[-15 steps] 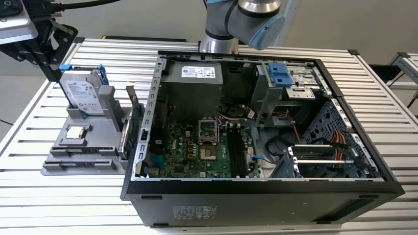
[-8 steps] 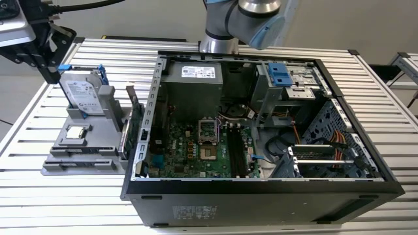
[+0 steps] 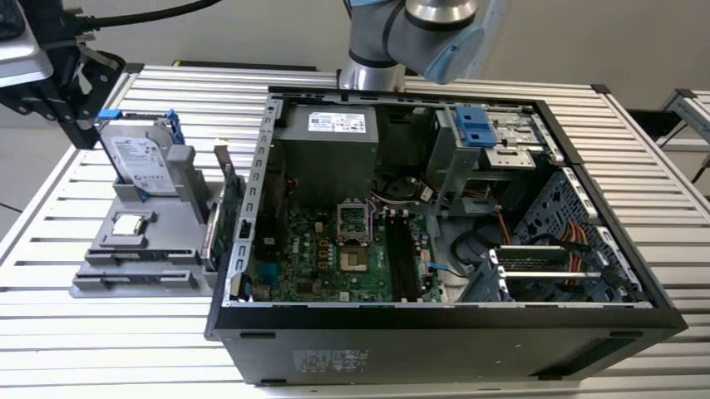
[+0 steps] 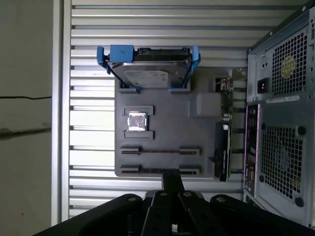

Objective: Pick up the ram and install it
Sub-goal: 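Pick up the ram and move it above insertion slot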

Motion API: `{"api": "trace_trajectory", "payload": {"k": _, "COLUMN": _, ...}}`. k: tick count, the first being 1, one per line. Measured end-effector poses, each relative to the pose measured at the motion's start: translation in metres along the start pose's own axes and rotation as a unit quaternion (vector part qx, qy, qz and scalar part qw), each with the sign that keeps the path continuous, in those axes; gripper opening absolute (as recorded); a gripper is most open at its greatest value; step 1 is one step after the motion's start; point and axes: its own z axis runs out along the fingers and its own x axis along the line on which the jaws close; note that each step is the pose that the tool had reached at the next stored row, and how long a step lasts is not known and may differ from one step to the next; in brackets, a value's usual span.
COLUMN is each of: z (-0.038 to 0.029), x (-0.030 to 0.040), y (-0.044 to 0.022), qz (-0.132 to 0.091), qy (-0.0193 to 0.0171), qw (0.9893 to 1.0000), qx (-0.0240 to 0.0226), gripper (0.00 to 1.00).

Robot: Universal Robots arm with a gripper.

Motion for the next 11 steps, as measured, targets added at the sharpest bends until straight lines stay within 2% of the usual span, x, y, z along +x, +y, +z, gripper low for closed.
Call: {"api": "trace_trajectory", "payload": {"k": 11, "z": -0.0005, "x": 0.0000, "y": -0.0137, "qz": 0.000, "qy": 0.0016, "qw": 1.0000, "qx": 0.0000, "gripper": 0.00}}
